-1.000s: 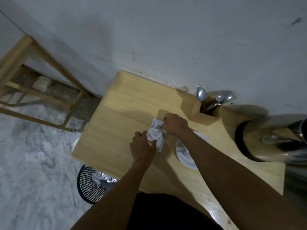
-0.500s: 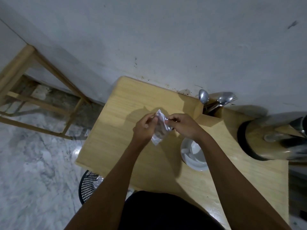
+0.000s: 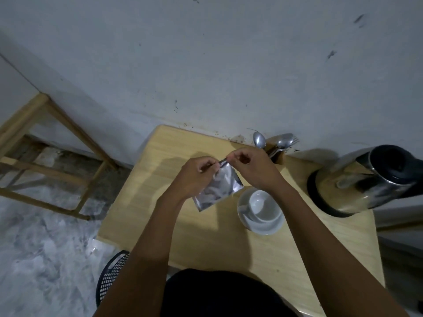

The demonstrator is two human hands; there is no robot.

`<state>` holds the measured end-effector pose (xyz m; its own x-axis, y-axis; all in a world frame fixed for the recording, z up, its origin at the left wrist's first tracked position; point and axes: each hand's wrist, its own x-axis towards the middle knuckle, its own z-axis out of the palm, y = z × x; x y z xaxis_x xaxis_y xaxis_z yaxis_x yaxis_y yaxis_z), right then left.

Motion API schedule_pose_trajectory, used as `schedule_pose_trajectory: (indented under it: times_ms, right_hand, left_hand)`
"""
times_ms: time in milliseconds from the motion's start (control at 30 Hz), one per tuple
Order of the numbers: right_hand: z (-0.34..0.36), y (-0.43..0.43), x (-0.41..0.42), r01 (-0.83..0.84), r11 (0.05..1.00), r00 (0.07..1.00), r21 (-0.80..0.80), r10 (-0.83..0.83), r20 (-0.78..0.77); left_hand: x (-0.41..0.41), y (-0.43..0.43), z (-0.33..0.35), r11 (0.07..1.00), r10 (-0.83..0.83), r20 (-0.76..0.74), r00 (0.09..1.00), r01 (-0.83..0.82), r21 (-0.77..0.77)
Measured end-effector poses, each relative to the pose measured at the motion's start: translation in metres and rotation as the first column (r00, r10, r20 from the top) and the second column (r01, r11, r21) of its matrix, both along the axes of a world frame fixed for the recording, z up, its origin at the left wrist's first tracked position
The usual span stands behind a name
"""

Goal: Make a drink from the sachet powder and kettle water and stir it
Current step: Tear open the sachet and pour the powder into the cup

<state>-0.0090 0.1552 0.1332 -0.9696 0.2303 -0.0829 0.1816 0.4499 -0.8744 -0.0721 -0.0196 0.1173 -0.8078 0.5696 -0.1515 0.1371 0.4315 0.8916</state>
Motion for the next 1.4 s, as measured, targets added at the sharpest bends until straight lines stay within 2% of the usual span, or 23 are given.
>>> schedule_pose_trajectory:
  times_ms: [200, 400, 533, 667, 833, 1033, 1200, 1400]
  right_hand:
    - [0.017, 0.01, 0.008, -0.095, 0.981, 0.995, 0.167, 0.088, 0.046]
    - [0.038, 0.024, 0.003, -0.236, 0.914, 0.972, 0.331, 0.217, 0.093]
    - [0.047, 0.023, 0.0, -0.265, 0.865, 0.963, 0.426, 0.262, 0.069]
    - [0.05, 0.022, 0.001, -0.246, 0.851, 0.962, 0.464, 0.275, 0.006]
    - [0.05, 0.021, 0.004, -0.245, 0.871, 0.961, 0.426, 0.276, -0.012]
    - [0.05, 0.02, 0.008, -0.232, 0.855, 0.955, 0.464, 0.29, -0.057]
    - [0.043, 0.018, 0.012, -0.154, 0.852, 0.935, 0.5, 0.289, -0.204]
    - [0.033, 0.015, 0.018, -0.05, 0.831, 0.893, 0.554, 0.285, -0.347]
  left_hand:
    - [0.011, 0.011, 0.005, 1.0, 0.014, -0.067, 0.998, -0.016, -0.025]
    - [0.019, 0.015, 0.014, 0.998, 0.024, -0.162, 0.987, -0.033, -0.055]
    - [0.024, 0.02, 0.022, 0.997, 0.073, -0.157, 0.985, -0.075, -0.007]
    - [0.027, 0.022, 0.031, 0.991, 0.131, -0.224, 0.966, -0.129, 0.021]
    - [0.03, 0.025, 0.036, 0.984, 0.178, -0.292, 0.94, -0.172, 0.047]
    - [0.035, 0.029, 0.039, 0.976, 0.211, -0.256, 0.943, -0.188, 0.11]
    - [0.04, 0.034, 0.044, 0.941, 0.276, -0.052, 0.96, -0.258, 0.219]
    - [0.044, 0.039, 0.046, 0.905, 0.318, 0.058, 0.946, -0.321, 0.28]
